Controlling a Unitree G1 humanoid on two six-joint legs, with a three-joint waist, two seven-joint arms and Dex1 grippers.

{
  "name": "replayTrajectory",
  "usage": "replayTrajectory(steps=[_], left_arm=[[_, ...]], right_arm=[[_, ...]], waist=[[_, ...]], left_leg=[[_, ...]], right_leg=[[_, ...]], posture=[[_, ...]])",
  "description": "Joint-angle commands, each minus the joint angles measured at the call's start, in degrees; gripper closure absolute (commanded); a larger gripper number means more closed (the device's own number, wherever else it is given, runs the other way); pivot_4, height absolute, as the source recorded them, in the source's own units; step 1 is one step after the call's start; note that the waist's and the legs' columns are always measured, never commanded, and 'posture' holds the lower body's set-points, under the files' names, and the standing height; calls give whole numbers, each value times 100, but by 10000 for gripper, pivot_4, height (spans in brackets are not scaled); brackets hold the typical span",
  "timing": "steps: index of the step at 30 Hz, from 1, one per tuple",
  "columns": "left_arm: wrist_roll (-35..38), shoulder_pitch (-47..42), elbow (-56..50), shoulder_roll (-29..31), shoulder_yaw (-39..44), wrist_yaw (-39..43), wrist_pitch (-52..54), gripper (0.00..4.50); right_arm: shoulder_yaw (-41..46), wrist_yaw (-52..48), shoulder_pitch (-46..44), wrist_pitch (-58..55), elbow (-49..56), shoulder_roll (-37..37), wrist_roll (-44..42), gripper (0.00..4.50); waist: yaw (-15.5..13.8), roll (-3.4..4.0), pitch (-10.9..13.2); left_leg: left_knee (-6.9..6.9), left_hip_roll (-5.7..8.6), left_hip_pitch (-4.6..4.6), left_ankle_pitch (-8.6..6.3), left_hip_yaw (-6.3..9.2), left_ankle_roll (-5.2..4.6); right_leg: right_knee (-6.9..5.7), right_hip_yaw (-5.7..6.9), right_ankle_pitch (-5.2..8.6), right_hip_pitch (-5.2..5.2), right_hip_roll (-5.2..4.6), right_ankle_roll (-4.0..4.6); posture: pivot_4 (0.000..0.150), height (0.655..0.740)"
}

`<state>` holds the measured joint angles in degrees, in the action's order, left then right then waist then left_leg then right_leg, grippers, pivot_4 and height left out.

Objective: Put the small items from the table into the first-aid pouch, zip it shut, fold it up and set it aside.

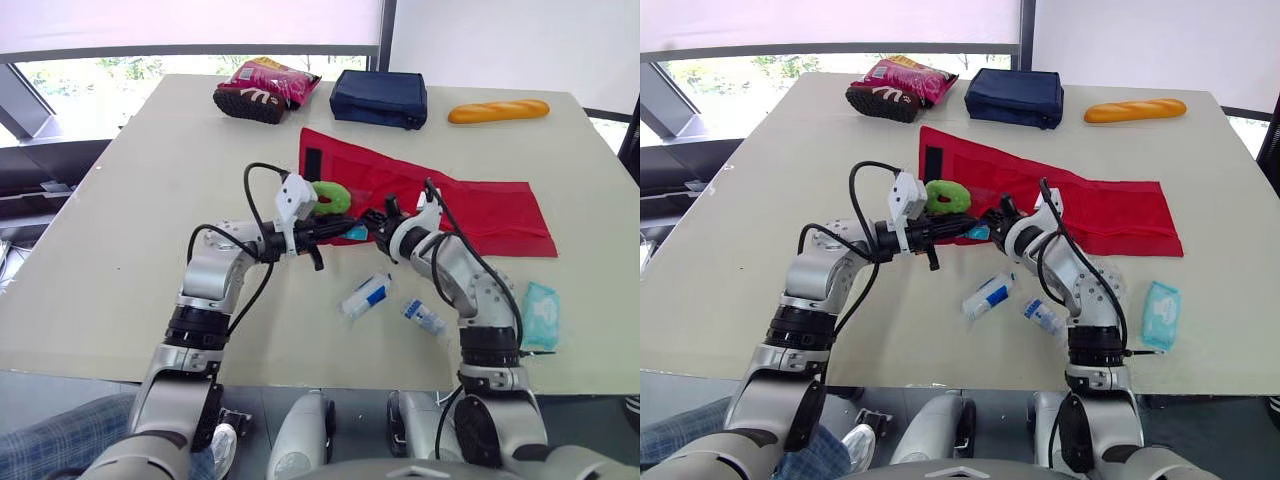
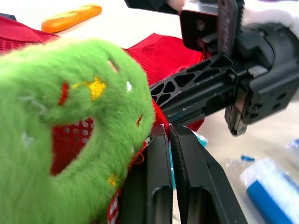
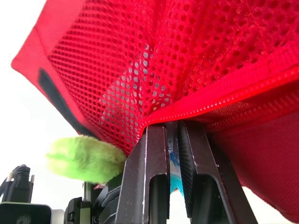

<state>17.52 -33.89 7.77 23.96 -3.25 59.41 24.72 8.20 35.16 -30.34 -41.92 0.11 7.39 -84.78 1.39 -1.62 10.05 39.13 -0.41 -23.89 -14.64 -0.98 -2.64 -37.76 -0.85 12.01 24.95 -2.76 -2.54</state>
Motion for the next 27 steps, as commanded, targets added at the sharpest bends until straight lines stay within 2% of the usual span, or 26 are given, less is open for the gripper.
replayTrajectory(steps=[1, 9, 16, 21, 27], left_arm=[[241, -89, -142, -121, -36, -40, 284, 43478], [332, -149, 12, -106, 45, -161, 594, 43478], [861, -126, -216, -263, 228, -486, 1667, 43478], [1437, -52, -576, -803, 512, -1129, 2551, 43478], [1615, 28, -756, -985, 561, -1480, 2796, 43478]], right_arm=[[-79, -231, 55, 28, 565, 45, 143, 45000], [-217, -190, 303, -478, 832, -328, 200, 45000], [-149, -163, 414, -93, 917, 110, 317, 45000], [67, -217, 292, 556, 825, 597, 448, 45000], [89, -319, 156, 1190, 672, 858, 452, 45000]], waist=[[4, 0, 0], [73, 1, 1], [86, 1, 1], [61, 2, 1], [95, 3, 2]], left_leg=[[0, 0, 0, 0, -2, 0], [0, 0, 1, 0, 0, 0], [0, 0, 1, 0, 1, 0], [0, 1, 1, 0, 5, 0], [-1, 0, 3, 0, 1, 0]], right_leg=[[1, -1, 0, 0, 0, 0], [-1, -1, 0, 0, 1, 1], [-1, -1, 0, 0, 1, 0], [2, 2, 1, -1, -1, -1], [1, -3, 0, 0, 3, -1]], posture=[[1500, 7164], [1500, 7164], [1500, 7164], [1500, 7164], [1500, 7164]])
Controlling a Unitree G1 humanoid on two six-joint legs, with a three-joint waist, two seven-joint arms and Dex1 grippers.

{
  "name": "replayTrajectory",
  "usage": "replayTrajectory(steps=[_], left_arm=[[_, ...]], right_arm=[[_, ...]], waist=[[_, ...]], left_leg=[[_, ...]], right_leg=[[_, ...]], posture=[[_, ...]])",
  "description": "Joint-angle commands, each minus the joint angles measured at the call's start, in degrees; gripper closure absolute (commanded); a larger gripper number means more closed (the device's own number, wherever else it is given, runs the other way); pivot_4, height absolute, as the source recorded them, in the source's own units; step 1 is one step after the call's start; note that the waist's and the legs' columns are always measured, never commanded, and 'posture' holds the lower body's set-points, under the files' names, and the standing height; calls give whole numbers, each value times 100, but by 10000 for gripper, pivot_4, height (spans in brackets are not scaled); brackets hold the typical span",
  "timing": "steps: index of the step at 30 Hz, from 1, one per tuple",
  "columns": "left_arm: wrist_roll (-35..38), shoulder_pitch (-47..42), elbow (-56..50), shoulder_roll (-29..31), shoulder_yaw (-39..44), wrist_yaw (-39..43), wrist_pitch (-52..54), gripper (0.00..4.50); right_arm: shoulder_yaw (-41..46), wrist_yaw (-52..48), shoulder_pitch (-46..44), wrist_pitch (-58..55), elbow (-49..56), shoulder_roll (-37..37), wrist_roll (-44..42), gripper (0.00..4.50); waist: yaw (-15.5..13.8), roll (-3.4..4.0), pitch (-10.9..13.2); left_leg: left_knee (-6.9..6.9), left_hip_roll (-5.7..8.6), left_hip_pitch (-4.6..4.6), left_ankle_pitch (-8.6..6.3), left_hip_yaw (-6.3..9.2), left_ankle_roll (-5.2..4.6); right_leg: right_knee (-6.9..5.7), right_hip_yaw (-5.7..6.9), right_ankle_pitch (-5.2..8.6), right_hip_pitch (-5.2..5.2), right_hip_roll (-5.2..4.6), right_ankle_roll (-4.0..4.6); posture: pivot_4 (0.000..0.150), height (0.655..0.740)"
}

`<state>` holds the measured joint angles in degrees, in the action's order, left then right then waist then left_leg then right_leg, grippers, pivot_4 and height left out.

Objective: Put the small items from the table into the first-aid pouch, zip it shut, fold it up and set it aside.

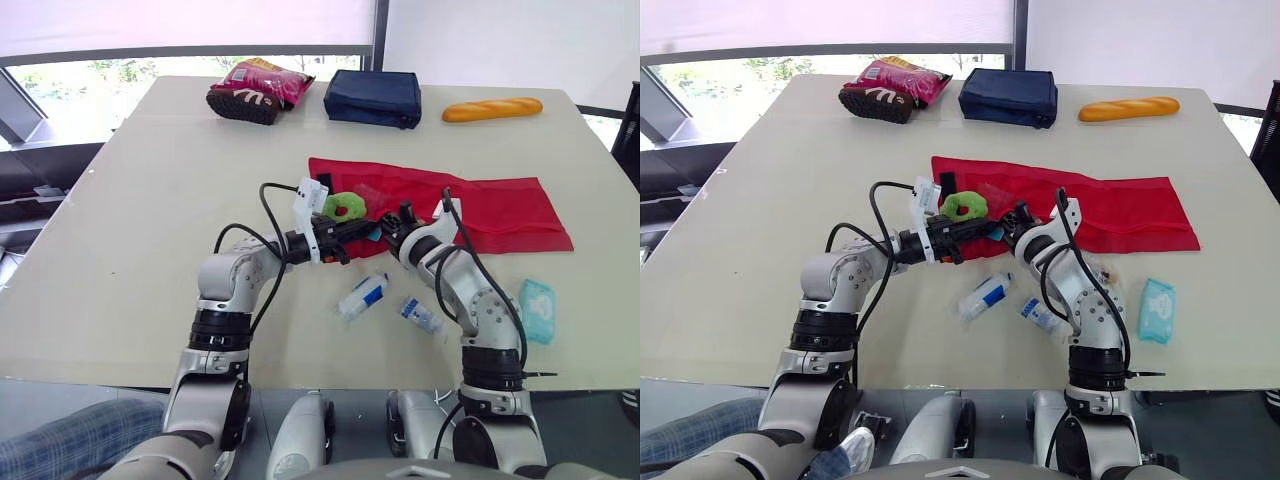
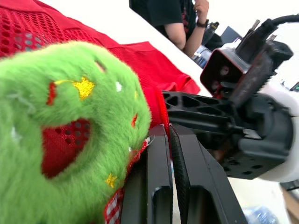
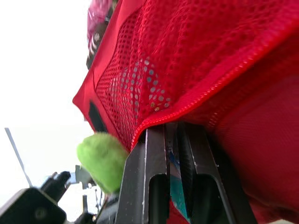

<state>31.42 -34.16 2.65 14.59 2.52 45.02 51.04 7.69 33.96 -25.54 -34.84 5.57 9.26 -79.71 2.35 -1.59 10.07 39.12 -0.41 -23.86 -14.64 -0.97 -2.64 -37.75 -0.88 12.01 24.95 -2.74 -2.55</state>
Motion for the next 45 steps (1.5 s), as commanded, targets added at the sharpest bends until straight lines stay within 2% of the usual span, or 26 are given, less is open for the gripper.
replayTrajectory(steps=[1, 6, 8, 10, 13, 24, 31, 32, 34, 37, 38, 42, 45], left_arm=[[225, 41, -221, -52, -16, -69, 149, 43478], [245, -46, -83, -66, 36, -169, 96, 43478], [217, -90, 12, -28, 55, -167, 27, 45000], [192, -133, 103, 26, 69, -151, -43, 45000], [111, -215, 295, 183, 61, -49, -215, 45000], [-60, -384, 750, 488, -19, 253, -601, 45000], [-417, -373, 963, 842, -277, 658, -1080, 45000], [-475, -369, 1008, 922, -312, 737, -1150, 45000], [-700, -333, 1091, 1138, -478, 958, -1450, 45000], [-891, -312, 1260, 1385, -562, 1185, -1733, 45000], [-953, -315, 1328, 1462, -582, 1259, -1833, 45000], [-1396, -292, 1799, 1970, -704, 1685, -2567, 45000], [-1667, -324, 2170, 2192, -779, 1883, -3109, 45000]], right_arm=[[116, -221, -331, 534, 93, 684, -57, 45000], [-63, -309, -263, 674, 25, 697, -115, 45000], [-167, -312, -197, 486, 77, 572, -258, 36052], [-275, -283, -140, 332, 141, 410, -281, 30194], [-380, -216, -20, -53, 295, 81, -353, 18671], [-385, -190, 282, -1009, 670, -641, -450, 18671], [-416, -1083, 433, -1618, 1279, -1830, -262, 18671], [-403, -1302, 492, -1644, 1417, -2028, -179, 22492], [-361, -1766, 623, -1633, 1695, -2393, 14, 27030], [-373, -2545, 862, -1600, 2121, -3023, 484, 38429], [-387, -2798, 952, -1526, 2244, -3213, 695, 43685], [-314, -4467, 1624, -936, 2943, -4379, 1854, 44422], [-217, -5241, 2013, -341, 3162, -4761, 2506, 44422]], waist=[[0, 0, 0], [-3, 1, 0], [-3, 1, 0], [-4, 1, 0], [-1, 1, 1], [-16, 2, 1], [-17, 2, 2], [-19, 2, 2], [-18, 2, 1], [-23, 3, 2], [-21, 3, 2], [-38, 5, 3], [-43, 4, 3]], left_leg=[[0, -1, 1, 0, 2, 0], [0, -2, 2, 0, 0, 0], [0, -1, 1, 0, -1, 0], [0, -1, 0, 0, -2, 0], [0, -1, 0, 0, 0, 0], [-2, 0, 0, 0, -1, 0], [-3, 1, -1, 0, -3, 0], [-3, 1, -1, 0, -3, 0], [-4, 1, -1, 0, -3, 0], [-9, 0, -1, 0, -3, 0], [-10, 0, -1, 0, -4, 0], [-11, -2, -1, -1, -6, 0], [-12, -3, 0, -1, -8, 0]], right_leg=[[-3, 1, 0, 0, 2, 1], [-2, -1, 0, 0, 4, 1], [0, -2, 0, 0, 3, 1], [1, -2, 0, 0, 2, 0], [-1, -1, 0, 0, 3, 1], [5, -1, 0, -1, 0, 1], [6, -2, 1, -1, 0, 1], [6, -2, 1, -1, 0, 1], [8, -2, 1, 0, 1, 1], [10, -1, 2, 0, 2, 0], [12, -1, 2, 0, 2, 0], [21, -1, 4, 0, 2, -3], [23, 0, 13, 0, 1, -20]], posture=[[1500, 7164], [1500, 7164], [1500, 7164], [1500, 7164], [1500, 7164], [1500, 7164], [1500, 7164], [1500, 7164], [1500, 7164], [1500, 7164], [1500, 7164], [1500, 7164], [1500, 7164]])
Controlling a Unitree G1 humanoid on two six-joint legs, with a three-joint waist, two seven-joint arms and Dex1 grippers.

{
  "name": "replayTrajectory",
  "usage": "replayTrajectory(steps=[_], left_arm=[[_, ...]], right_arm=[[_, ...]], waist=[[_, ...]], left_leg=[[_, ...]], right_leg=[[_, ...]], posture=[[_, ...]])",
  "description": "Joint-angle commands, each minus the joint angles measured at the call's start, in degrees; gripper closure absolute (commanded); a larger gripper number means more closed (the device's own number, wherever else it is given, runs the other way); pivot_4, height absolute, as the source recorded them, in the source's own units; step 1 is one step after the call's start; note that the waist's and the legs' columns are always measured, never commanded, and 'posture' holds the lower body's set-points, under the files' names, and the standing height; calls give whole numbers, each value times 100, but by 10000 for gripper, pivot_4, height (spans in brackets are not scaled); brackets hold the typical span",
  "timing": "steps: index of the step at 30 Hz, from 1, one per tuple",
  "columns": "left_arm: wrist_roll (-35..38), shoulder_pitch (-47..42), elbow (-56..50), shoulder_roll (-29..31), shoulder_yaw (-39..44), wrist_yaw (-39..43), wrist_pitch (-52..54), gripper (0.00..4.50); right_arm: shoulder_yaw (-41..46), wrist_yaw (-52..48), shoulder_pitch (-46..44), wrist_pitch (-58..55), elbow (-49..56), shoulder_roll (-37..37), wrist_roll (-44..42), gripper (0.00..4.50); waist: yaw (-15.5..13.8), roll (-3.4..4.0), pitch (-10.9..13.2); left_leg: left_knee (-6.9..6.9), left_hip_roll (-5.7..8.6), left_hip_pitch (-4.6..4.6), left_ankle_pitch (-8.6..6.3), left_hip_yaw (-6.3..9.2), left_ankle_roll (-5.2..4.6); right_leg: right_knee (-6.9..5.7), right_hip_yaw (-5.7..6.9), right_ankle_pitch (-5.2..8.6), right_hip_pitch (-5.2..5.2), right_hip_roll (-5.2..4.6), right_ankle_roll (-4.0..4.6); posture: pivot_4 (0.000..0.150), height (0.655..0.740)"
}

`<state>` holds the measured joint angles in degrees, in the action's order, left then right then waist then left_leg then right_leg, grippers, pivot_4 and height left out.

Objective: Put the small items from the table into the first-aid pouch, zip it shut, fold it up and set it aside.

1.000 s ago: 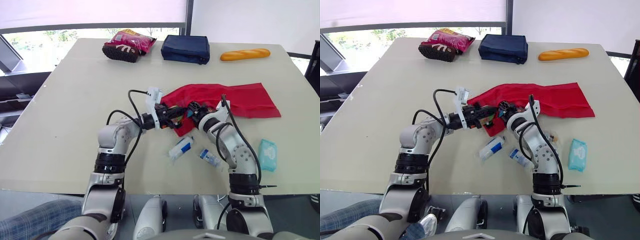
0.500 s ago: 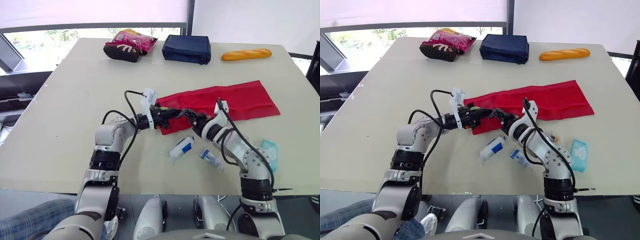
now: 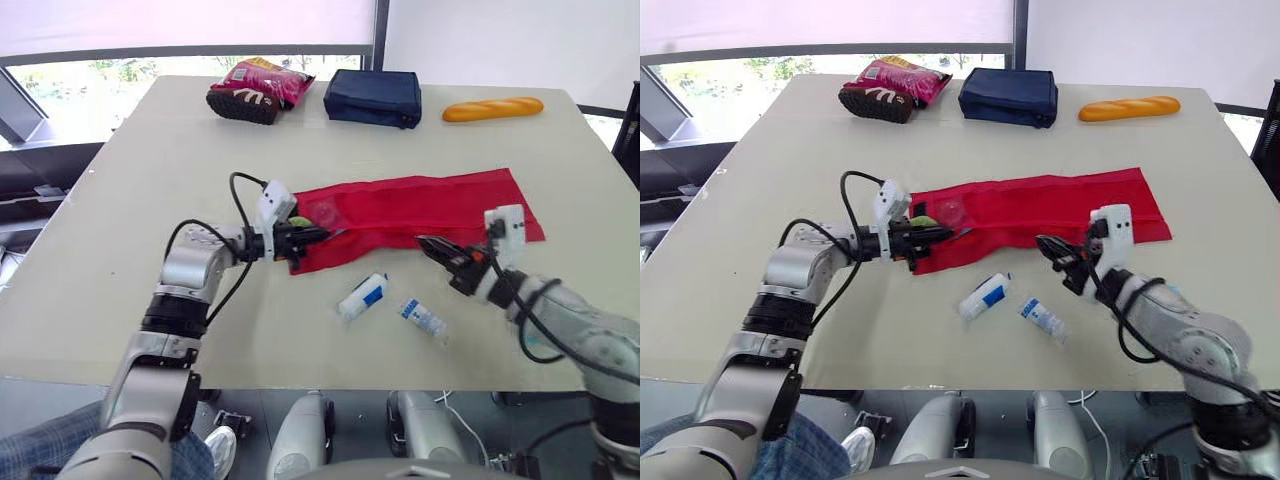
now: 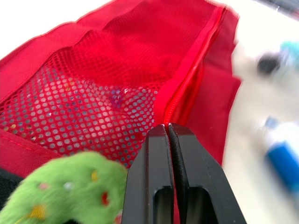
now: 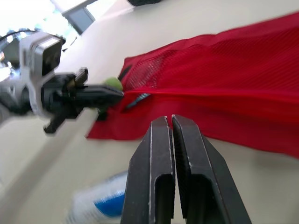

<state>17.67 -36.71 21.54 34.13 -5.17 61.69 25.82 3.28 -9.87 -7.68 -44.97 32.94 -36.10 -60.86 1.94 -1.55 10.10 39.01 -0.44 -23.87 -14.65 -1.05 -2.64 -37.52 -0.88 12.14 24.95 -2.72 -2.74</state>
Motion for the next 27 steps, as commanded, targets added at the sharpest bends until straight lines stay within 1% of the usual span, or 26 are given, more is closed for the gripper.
replayTrajectory(steps=[1, 3, 5, 7, 12, 13, 14, 15, 17, 19, 20, 21, 22, 24, 26, 27], left_arm=[[-395, -81, 411, 300, -40, 284, -794, 45000], [-569, -176, 844, 463, -36, 447, -1183, 45000], [-769, -322, 1314, 582, -58, 532, -1610, 45000], [-847, -481, 1681, 612, -40, 610, -1832, 45000], [-976, -802, 2306, 613, 5, 764, -2245, 45000], [-995, -844, 2382, 607, 15, 781, -2300, 45000], [-1001, -881, 2444, 598, 33, 796, -2359, 45000], [-990, -919, 2494, 590, 56, 829, -2390, 41924], [-929, -1015, 2564, 578, 121, 927, -2371, 35966], [-833, -1100, 2589, 580, 188, 1114, -2287, 26725], [-827, -1122, 2574, 618, 185, 1257, -2330, 24465], [-805, -1132, 2536, 658, 189, 1437, -2349, 17527], [-770, -1145, 2453, 728, 167, 1742, -2328, 16928], [-711, -1201, 2308, 803, 120, 2192, -2181, 10879], [-708, -1312, 2176, 705, 92, 2261, -2105, 1482], [-737, -1362, 2115, 609, 82, 2196, -2117, 301]], right_arm=[[262, -1144, 363, 959, 482, -290, 853, 44422], [435, -1703, 818, 1567, 617, -550, 1484, 44422], [650, -2100, 1135, 1937, 638, -655, 1753, 44422], [834, -2315, 1315, 2115, 613, -656, 1834, 44422], [1363, -3041, 1735, 2286, 626, -756, 1652, 44422], [1446, -3207, 1856, 2329, 628, -807, 1699, 40649], [1523, -3348, 1958, 2342, 633, -843, 1688, 39364], [1599, -3457, 2034, 2337, 638, -860, 1626, 36468], [1735, -3510, 2089, 2305, 639, -845, 1540, 27677], [1821, -3564, 2106, 2256, 636, -852, 1502, 17516], [1857, -3571, 2114, 2240, 641, -847, 1496, 14656], [1889, -3567, 2124, 2229, 645, -836, 1489, 7678], [1923, -3564, 2151, 2212, 674, -827, 1474, 6968], [1985, -3528, 2205, 2168, 753, -798, 1409, 347], [2044, -3433, 2224, 2122, 842, -762, 1332, 0], [2070, -3369, 2219, 2105, 874, -744, 1297, 0]], waist=[[-5, -1, 1], [-43, -1, 1], [-62, -3, 1], [-96, -5, 0], [-132, -5, 0], [-135, -5, 0], [-139, -6, 1], [-138, -6, 0], [-127, -6, 1], [-128, -7, 1], [-140, -7, 1], [-143, -7, 1], [-150, -7, 1], [-138, -7, 2], [-149, -7, 2], [-161, -8, 2]], left_leg=[[0, 0, 0, 0, 0, 0], [0, -2, 1, 0, -2, 0], [0, -3, 2, 0, -4, 0], [1, -3, 4, 0, -8, 0], [4, -5, 3, 0, -8, 0], [4, -5, 2, 0, -7, 1], [4, -5, 2, 0, -7, 1], [4, -4, 1, 0, -5, 1], [4, -5, 2, 0, -7, 1], [7, -5, 2, 0, -7, 1], [8, -5, 2, 0, -6, 1], [9, -5, 1, 0, -4, 1], [9, -4, 1, 0, -5, 1], [8, -3, 0, -1, -5, 1], [8, -3, -3, -2, -4, 1], [8, -3, -3, -2, -2, 0]], right_leg=[[0, 0, 0, 0, 0, -1], [-1, 1, 1, 0, 0, -3], [1, 2, 2, -1, 1, -4], [1, 2, 2, -1, -1, -5], [1, 4, 1, -2, -2, -3], [2, 5, 0, -2, -2, -3], [2, 5, 0, -2, -2, -2], [2, 7, 0, -2, -2, -2], [1, 6, 0, -3, -2, -2], [-3, 5, 0, -2, -2, -3], [-4, 6, 0, -2, -2, -3], [-3, 10, 0, -3, -3, -3], [-3, 10, 0, -3, -3, -2], [-1, 9, -2, -3, -3, 2], [0, 10, -10, -2, -3, 15], [-1, 11, -10, -3, -3, 15]], posture=[[1500, 7164], [1500, 7164], [1500, 7164], [1500, 7164], [1500, 7164], [1500, 7164], [1500, 7164], [1500, 7164], [1500, 7164], [1500, 7164], [1500, 7164], [1500, 7164], [1500, 7164], [1500, 7164], [1500, 7164], [1500, 7164]])
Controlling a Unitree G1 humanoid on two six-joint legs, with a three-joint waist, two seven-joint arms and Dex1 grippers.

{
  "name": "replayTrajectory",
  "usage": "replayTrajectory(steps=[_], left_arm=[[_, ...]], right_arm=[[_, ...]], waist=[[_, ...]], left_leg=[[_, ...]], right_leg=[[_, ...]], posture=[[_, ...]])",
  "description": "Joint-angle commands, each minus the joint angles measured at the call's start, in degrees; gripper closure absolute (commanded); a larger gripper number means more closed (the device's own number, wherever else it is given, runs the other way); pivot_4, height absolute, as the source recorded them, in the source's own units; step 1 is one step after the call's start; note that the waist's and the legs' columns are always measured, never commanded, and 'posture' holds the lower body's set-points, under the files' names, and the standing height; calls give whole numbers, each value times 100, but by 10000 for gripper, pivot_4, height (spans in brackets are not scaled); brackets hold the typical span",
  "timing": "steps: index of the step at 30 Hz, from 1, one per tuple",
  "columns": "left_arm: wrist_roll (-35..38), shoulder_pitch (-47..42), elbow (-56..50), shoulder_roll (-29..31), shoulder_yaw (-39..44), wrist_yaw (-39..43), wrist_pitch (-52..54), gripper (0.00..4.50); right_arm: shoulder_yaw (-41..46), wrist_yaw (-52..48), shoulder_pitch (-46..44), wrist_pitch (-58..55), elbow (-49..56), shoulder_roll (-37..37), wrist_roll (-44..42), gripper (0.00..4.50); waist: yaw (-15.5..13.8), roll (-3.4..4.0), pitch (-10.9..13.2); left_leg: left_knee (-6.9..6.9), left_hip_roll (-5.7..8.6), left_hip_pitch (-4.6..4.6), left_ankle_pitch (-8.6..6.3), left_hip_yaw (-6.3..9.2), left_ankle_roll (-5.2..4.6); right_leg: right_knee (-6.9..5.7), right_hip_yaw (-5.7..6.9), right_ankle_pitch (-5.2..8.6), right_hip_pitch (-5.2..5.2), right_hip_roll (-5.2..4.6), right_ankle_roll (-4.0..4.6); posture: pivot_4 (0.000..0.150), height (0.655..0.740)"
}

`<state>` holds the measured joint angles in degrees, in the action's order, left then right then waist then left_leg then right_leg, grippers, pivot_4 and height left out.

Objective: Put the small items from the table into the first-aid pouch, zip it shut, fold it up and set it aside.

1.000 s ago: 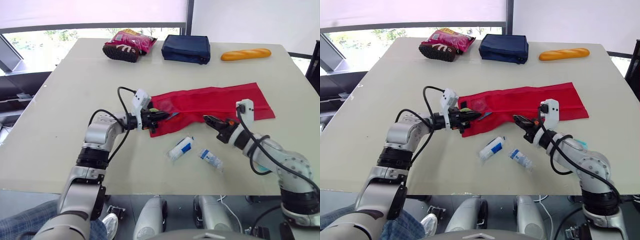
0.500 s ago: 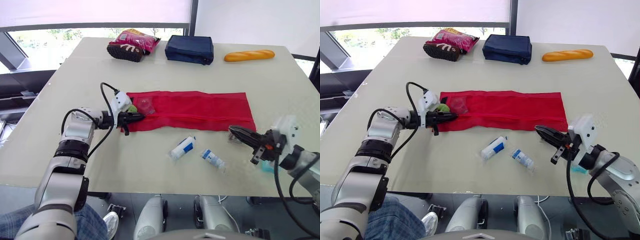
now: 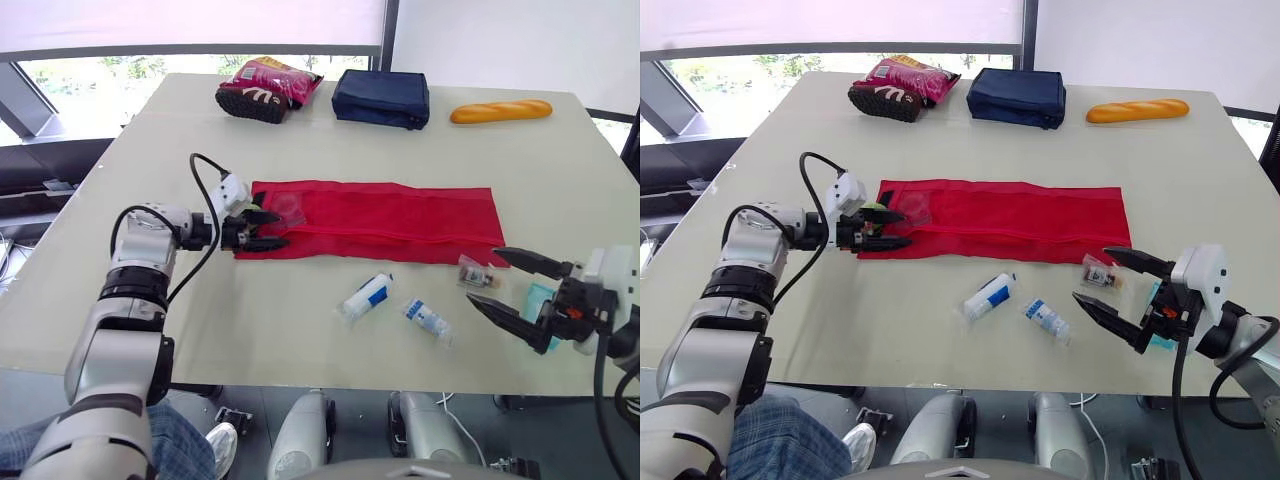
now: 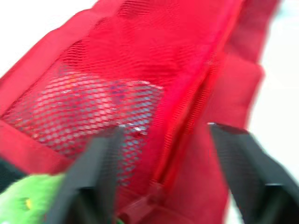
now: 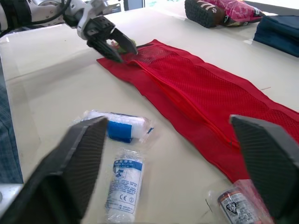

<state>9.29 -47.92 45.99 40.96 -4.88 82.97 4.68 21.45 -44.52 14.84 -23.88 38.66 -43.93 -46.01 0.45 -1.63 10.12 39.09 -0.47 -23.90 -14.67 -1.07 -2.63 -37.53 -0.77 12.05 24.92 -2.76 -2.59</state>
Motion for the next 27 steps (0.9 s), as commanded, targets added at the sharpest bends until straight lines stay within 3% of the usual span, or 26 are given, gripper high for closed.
replayTrajectory(steps=[1, 7, 17, 20, 26, 27], left_arm=[[71, -277, -401, -193, 30, -6, -28, 301], [-377, -528, -545, -1146, -363, -675, -387, 301], [-1550, -1294, 1012, -1845, -1031, -1731, -1835, 301], [-1660, -1404, 1348, -1906, -1058, -1785, -2091, 8193], [-1713, -1527, 1722, -2009, -1034, -1651, -2397, 33259], [-1720, -1546, 1766, -2020, -1018, -1660, -2428, 39412]], right_arm=[[277, 161, -47, -25, 327, 57, -227, 0], [367, 483, -36, -128, 504, 129, -330, 0], [443, 900, -49, -165, 726, 252, -401, 0], [460, 979, 12, -159, 791, 269, -394, 0], [483, 1142, 94, -127, 860, 315, -350, 0], [480, 1158, 97, -126, 856, 312, -348, 0]], waist=[[-30, -1, 0], [-144, -2, 0], [-94, -5, 2], [-120, -6, 2], [-123, -6, 2], [-123, -6, 2]], left_leg=[[1, 0, -1, 0, 1, 0], [11, 7, 1, -2, 2, -4], [12, 10, 4, -3, 2, -5], [12, 10, 2, -3, 3, -5], [13, 13, 0, -3, 3, -6], [13, 13, 0, -3, 3, -6]], right_leg=[[0, 1, 0, 0, 0, -1], [1, -3, 4, -9, -3, -9], [-6, -7, 9, -8, 4, -19], [-6, -7, 8, -8, 4, -17], [-5, -7, -1, -9, 0, -3], [-5, -7, -1, -9, 1, -3]], posture=[[1500, 7164], [1500, 7164], [1500, 7164], [1500, 7164], [1500, 7164], [1500, 7164]])
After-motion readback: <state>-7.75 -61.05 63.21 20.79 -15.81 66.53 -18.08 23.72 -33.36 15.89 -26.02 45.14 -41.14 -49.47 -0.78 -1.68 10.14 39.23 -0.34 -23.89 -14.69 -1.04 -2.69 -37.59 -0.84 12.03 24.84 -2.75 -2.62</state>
